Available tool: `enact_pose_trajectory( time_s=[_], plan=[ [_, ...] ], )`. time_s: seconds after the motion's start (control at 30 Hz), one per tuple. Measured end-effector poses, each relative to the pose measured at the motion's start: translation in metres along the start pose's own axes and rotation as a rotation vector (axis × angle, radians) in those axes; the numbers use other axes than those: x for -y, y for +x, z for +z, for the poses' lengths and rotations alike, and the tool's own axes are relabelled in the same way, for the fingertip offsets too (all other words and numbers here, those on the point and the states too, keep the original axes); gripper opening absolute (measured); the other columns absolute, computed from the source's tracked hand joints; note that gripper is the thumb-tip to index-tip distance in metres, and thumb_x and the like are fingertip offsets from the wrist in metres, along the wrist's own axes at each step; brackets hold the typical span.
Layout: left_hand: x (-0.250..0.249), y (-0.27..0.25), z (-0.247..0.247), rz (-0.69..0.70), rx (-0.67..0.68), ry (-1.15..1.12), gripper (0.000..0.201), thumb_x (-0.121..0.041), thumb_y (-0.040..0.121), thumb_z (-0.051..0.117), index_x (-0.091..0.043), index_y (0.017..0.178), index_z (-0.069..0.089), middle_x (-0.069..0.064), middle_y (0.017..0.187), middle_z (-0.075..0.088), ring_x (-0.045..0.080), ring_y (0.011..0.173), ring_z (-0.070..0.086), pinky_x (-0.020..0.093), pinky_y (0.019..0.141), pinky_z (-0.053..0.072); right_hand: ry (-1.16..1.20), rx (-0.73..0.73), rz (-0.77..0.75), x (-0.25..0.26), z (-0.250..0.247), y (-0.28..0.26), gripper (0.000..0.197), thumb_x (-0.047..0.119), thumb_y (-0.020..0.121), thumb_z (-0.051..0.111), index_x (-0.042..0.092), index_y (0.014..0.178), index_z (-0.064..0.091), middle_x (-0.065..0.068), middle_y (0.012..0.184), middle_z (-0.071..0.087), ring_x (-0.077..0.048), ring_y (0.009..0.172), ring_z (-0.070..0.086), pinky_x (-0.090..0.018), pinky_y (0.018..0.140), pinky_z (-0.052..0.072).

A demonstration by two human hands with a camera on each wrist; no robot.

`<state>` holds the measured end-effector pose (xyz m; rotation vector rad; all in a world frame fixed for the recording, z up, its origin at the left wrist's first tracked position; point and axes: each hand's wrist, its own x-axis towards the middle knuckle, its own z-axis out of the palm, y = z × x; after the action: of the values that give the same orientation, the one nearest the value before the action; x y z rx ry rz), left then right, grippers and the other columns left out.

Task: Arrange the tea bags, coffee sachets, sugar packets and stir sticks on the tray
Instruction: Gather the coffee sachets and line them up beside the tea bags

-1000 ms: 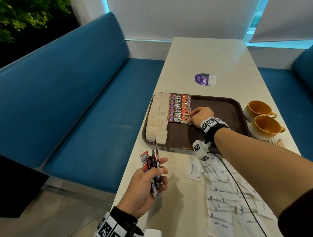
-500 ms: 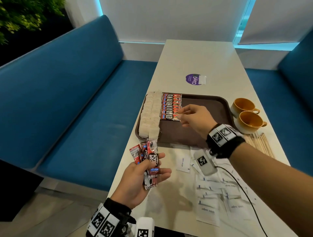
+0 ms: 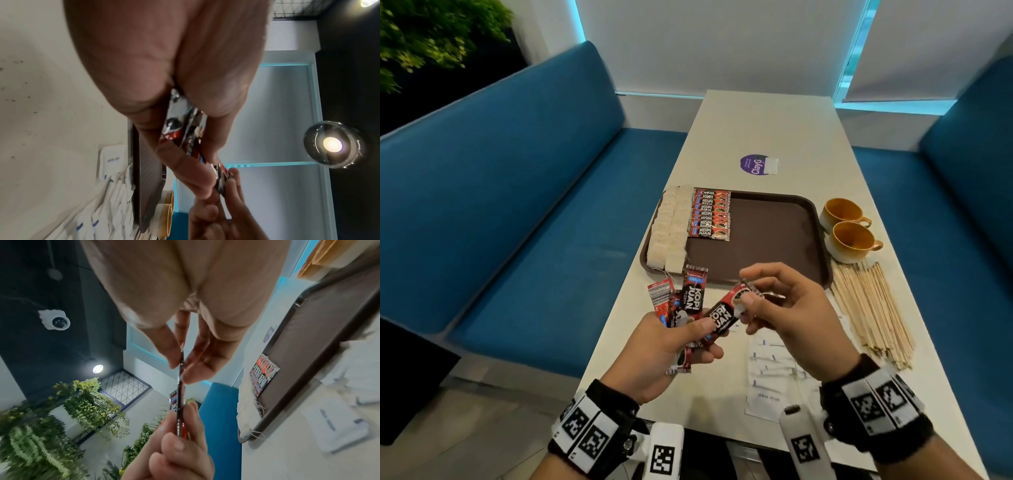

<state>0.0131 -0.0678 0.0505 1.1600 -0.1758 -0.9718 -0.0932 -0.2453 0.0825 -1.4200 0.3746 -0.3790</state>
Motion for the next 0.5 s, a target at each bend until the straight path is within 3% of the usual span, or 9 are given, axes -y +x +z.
enact_pose_trajectory(
  time_s=[0.13,0.3,0.4,0.5],
  plan=[
    [0.002,-0.003,0.004,0.032,-0.047,-0.009,0.033,-0.017,0.082,0.073,0.004,0.106,0.067,0.023,0.096,0.072,0.027,0.069,0.069,0.026,0.059,0.056,-0.001,-0.060,0.027,-0.010,-0.007,-0.014,0.033,-0.008,0.085,0.073,0.007,0.114,0.067,-0.024,0.090,0.069,-0.032,0.069,0.069,-0.037,0.062,0.061],
    [-0.002,-0.003,0.005,0.097,-0.112,-0.117,0.036,-0.013,0.083,0.070,0.009,0.110,0.064,0.026,0.095,0.070,0.029,0.074,0.071,0.028,0.065,0.060,0.052,-0.101,0.084,-0.021,-0.007,-0.025,0.033,-0.014,0.084,0.072,-0.001,0.111,0.057,-0.040,0.091,0.063,-0.037,0.066,0.067,-0.040,0.061,0.061],
    [-0.001,-0.002,0.005,0.088,-0.131,-0.129,0.025,-0.008,0.091,0.066,0.008,0.110,0.063,0.026,0.094,0.070,0.029,0.073,0.072,0.027,0.064,0.060,0.083,-0.117,0.064,-0.024,-0.006,-0.028,0.028,-0.012,0.085,0.072,-0.002,0.100,0.051,-0.037,0.087,0.064,-0.038,0.066,0.067,-0.042,0.061,0.061],
    [0.002,-0.003,0.004,0.078,-0.151,-0.068,0.013,-0.008,0.094,0.064,0.001,0.103,0.062,0.020,0.087,0.069,0.023,0.067,0.069,0.025,0.058,0.057,0.067,-0.140,0.027,-0.024,-0.007,-0.027,0.014,-0.012,0.084,0.072,-0.007,0.088,0.060,-0.033,0.083,0.069,-0.037,0.065,0.067,-0.041,0.060,0.062]
  ],
)
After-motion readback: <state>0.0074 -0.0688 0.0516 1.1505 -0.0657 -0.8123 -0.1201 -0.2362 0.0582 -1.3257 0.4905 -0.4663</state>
